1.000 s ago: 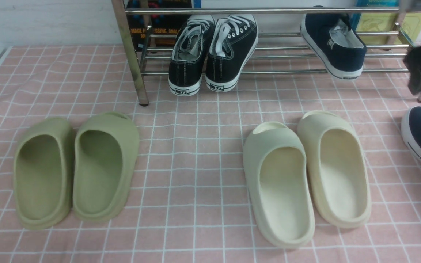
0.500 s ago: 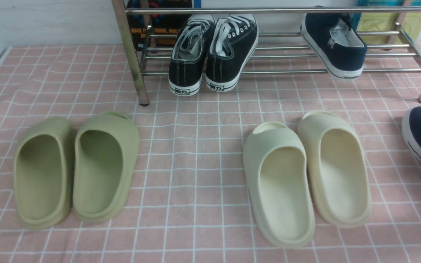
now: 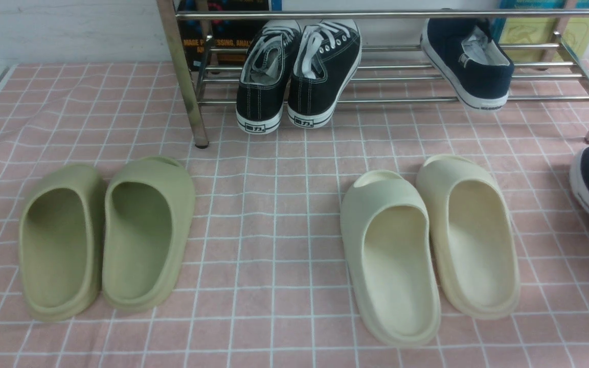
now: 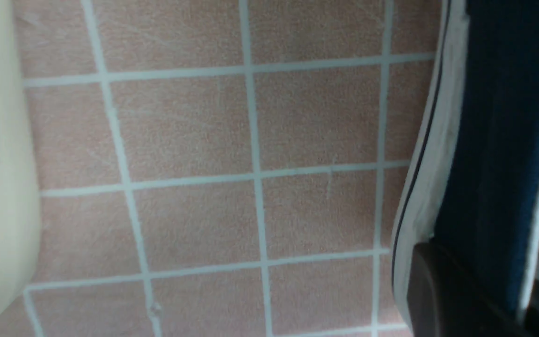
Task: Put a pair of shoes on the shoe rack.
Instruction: Use the right arm to grab the shoe closest to it, then use the right arm to put a shoe into the shoe rack
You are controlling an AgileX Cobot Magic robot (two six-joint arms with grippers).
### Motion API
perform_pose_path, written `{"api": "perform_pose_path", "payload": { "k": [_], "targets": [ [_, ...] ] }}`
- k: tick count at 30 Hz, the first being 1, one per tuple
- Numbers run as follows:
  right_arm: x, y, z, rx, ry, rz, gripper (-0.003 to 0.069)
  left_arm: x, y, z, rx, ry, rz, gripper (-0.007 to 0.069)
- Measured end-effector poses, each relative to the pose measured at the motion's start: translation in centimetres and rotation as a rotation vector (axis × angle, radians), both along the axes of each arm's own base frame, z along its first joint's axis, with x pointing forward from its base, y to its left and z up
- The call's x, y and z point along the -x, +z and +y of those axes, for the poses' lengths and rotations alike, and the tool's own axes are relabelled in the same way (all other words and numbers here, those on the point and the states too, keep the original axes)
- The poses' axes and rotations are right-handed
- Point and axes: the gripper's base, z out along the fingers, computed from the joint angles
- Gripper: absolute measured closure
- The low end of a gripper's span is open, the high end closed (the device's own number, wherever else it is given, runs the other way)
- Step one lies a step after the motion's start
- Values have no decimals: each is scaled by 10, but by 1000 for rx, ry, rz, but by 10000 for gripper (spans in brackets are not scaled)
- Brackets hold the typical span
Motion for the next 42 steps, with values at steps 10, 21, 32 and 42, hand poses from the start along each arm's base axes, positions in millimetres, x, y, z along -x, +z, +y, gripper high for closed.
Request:
{"api": "perform_pose_path", "payload": {
  "k": [10,21,32,42],
  "targets": [
    [-26,79,26,-6,110,-229,643,0,0,0,-4,0,0,385],
    [-94,68,27,-14,123,-194,643,0,0,0,-7,1,1,385],
    [-154,53,28,-33,156,-219,643,0,0,0,-7,1,1,385],
    [-211,44,30,-37,235,-324,643,0,0,1,-15,2,1,385]
  ]
}}
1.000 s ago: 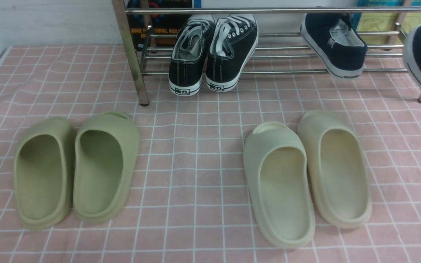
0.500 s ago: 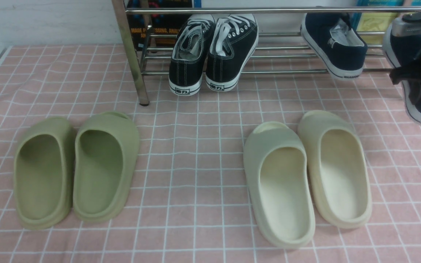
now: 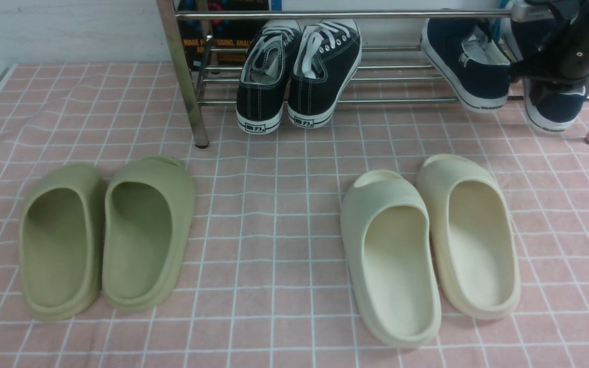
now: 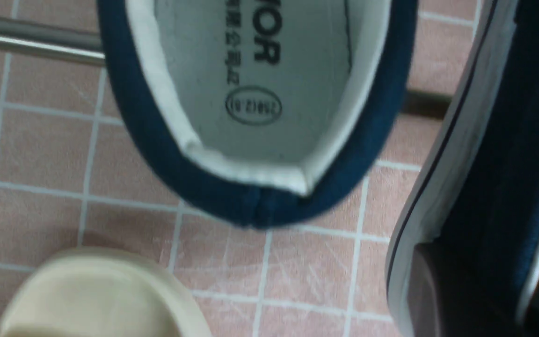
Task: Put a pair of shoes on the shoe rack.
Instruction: Use the right arm to put a shoe into the shoe rack
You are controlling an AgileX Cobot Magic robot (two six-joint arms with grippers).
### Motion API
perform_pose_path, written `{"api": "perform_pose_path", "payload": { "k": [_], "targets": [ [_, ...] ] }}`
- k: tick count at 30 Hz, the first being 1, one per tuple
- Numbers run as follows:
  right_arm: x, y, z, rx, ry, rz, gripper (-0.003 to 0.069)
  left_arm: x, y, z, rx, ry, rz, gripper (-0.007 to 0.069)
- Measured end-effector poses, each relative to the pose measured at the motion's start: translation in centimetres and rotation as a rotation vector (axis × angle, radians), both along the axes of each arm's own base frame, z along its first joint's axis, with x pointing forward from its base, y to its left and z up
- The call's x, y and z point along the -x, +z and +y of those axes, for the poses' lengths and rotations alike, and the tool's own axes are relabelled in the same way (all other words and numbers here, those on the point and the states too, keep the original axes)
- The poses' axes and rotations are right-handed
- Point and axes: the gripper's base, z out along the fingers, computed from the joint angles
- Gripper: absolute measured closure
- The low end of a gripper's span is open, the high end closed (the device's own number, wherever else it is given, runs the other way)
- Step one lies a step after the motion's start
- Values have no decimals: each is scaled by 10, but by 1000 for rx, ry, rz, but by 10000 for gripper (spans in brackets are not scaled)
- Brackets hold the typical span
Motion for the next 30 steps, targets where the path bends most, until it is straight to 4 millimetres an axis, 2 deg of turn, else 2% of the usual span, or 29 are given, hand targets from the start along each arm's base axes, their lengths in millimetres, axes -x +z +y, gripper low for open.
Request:
{"api": "perform_pose_path", "payload": {
  "k": [9,13,15,16,17,18,19,21,22,23,24,25,27,28,30],
  "targets": [
    [-13,-2,3,-27,17,-67,637,0,0,0,-3,1,2,385],
    [-13,-2,2,-15,17,-65,591,0,0,0,-4,1,2,385],
    [-13,-1,1,-7,15,-69,528,0,0,0,-4,1,1,385],
    [-12,2,0,-4,15,-71,468,0,0,0,-4,1,1,385],
    [-12,2,0,-4,15,-72,468,0,0,0,-4,1,1,385],
    [-9,7,0,-3,16,-65,386,0,0,0,-4,1,1,385],
    [-9,8,0,-3,17,-64,377,0,0,0,-4,1,1,385],
    [0,23,2,-11,22,-47,280,0,0,0,-5,1,2,385],
    [1,24,2,-12,22,-46,275,0,0,0,-5,1,2,385],
    [10,38,3,-21,27,-37,250,0,0,0,-6,1,2,385],
    [14,48,3,-25,30,-44,249,0,0,0,-6,1,2,385],
    [14,48,3,-25,30,-44,249,0,0,0,-6,1,2,385],
    [27,74,4,-22,31,-85,302,0,0,0,-7,1,2,385],
    [28,76,4,-22,31,-90,302,0,0,0,-7,1,2,385],
    [42,98,3,-13,30,-126,416,0,0,0,-7,1,2,385]
  ]
}}
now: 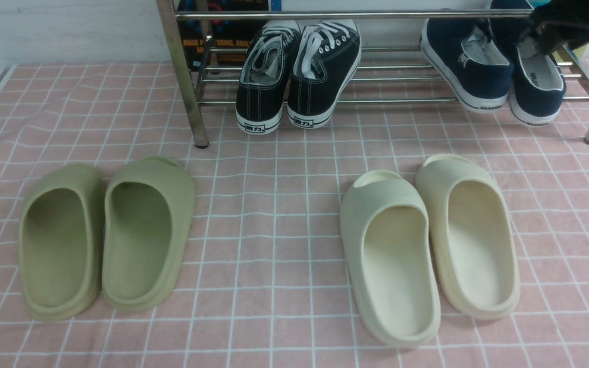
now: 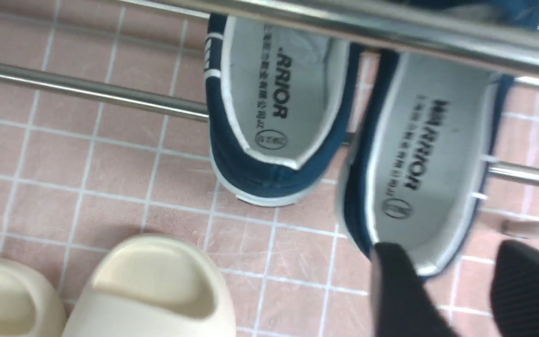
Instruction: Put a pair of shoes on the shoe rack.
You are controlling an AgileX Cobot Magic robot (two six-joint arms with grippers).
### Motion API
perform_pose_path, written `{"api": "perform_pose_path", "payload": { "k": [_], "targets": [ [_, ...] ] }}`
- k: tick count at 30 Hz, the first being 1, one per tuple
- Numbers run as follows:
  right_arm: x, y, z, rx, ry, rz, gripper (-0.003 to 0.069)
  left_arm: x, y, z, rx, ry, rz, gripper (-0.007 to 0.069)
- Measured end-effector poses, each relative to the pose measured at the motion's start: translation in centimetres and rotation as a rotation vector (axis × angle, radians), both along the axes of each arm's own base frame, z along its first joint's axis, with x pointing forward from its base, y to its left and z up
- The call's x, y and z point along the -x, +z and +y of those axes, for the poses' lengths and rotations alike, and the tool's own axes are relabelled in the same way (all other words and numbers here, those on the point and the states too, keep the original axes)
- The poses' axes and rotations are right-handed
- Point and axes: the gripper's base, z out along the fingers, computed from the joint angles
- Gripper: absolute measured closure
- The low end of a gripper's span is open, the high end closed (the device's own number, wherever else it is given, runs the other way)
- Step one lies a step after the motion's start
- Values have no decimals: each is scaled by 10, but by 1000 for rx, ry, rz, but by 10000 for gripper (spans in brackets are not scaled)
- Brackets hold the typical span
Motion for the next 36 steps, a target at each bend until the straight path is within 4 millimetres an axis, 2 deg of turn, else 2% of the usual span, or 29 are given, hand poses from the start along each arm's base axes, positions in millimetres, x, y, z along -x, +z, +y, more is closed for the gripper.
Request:
{"api": "perform_pose_path", "payload": {
  "k": [4,5,6,7,8,9,10,14,15,16,18,20,21,23,26,29,36],
  "targets": [
    [33,23,1,0,0,4,631,0,0,0,0,0,1,385],
    [44,27,1,0,0,15,661,0,0,0,0,0,1,385],
    [46,27,1,0,0,18,665,0,0,0,0,0,1,385],
    [58,29,2,-1,0,32,674,0,0,0,0,0,1,385],
    [81,35,2,-1,0,48,676,0,0,0,0,0,1,385],
    [81,31,2,-2,0,62,676,0,0,0,0,0,1,385],
    [105,37,3,-3,0,69,676,0,0,0,0,0,1,385],
    [174,46,7,-27,5,61,676,0,0,0,0,0,1,385],
    [177,47,7,-29,5,55,676,0,0,0,0,0,1,385],
    [202,53,10,-59,11,8,676,0,0,0,0,0,1,385],
    [237,60,14,-99,18,-67,676,0,0,0,0,0,1,385],
    [269,58,18,-141,23,-122,676,0,0,0,0,0,1,385],
    [276,61,19,-143,24,-143,676,0,0,0,0,0,1,385],
    [312,54,21,-162,25,-207,674,0,0,0,0,1,2,385],
    [345,46,22,-167,21,-289,673,0,0,0,0,1,2,385],
    [367,39,23,-189,19,-368,673,0,0,0,0,1,2,385],
    [400,29,25,-219,25,-472,673,0,0,0,0,1,2,385]
  ]
}}
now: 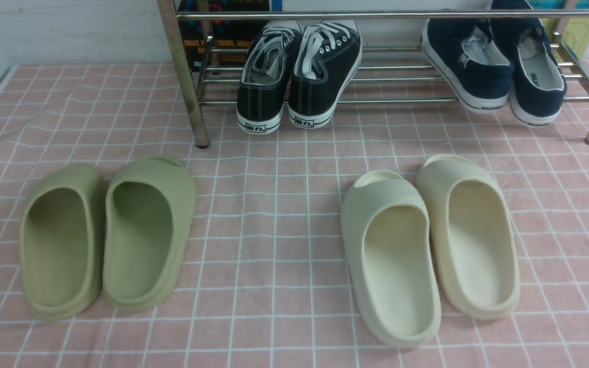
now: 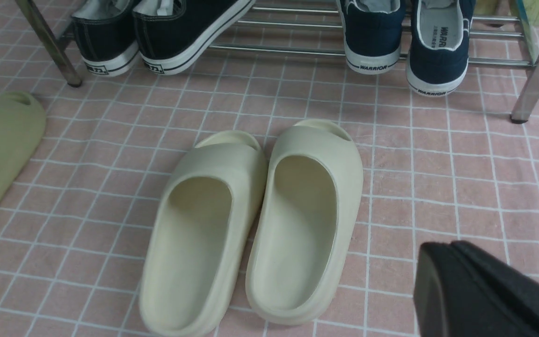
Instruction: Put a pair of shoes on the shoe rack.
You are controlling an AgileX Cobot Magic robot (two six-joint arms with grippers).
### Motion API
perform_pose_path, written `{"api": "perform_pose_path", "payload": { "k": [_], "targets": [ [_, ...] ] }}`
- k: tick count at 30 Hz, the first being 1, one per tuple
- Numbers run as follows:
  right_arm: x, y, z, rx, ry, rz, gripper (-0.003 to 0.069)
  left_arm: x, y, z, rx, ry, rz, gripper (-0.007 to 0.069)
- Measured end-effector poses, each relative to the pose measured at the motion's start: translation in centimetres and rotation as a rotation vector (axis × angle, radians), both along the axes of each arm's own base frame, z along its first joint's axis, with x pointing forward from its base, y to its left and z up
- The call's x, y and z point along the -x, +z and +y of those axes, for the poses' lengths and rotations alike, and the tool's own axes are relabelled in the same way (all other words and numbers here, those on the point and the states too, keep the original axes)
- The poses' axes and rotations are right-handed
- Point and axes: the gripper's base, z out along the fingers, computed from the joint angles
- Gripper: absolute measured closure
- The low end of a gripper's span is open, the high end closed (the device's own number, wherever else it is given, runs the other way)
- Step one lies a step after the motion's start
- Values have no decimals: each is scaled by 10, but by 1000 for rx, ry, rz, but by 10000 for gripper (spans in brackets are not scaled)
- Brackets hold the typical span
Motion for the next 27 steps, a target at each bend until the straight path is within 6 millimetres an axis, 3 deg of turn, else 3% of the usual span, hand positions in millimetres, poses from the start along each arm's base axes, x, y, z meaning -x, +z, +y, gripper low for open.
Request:
{"api": "perform_pose_path", "payload": {
  "k": [7,13,17,19,27],
  "targets": [
    [17,-2,1,8,9,-16,671,0,0,0,-1,0,0,385],
    [14,-1,-4,61,-33,-56,671,0,0,0,-5,0,0,385],
    [5,-18,-7,58,-68,-107,670,0,0,0,-9,1,0,385],
    [2,-34,-10,61,-95,-149,670,0,0,0,-9,1,0,385],
    [7,-152,-21,14,-242,-395,670,0,0,0,-11,1,0,385]
  ]
}}
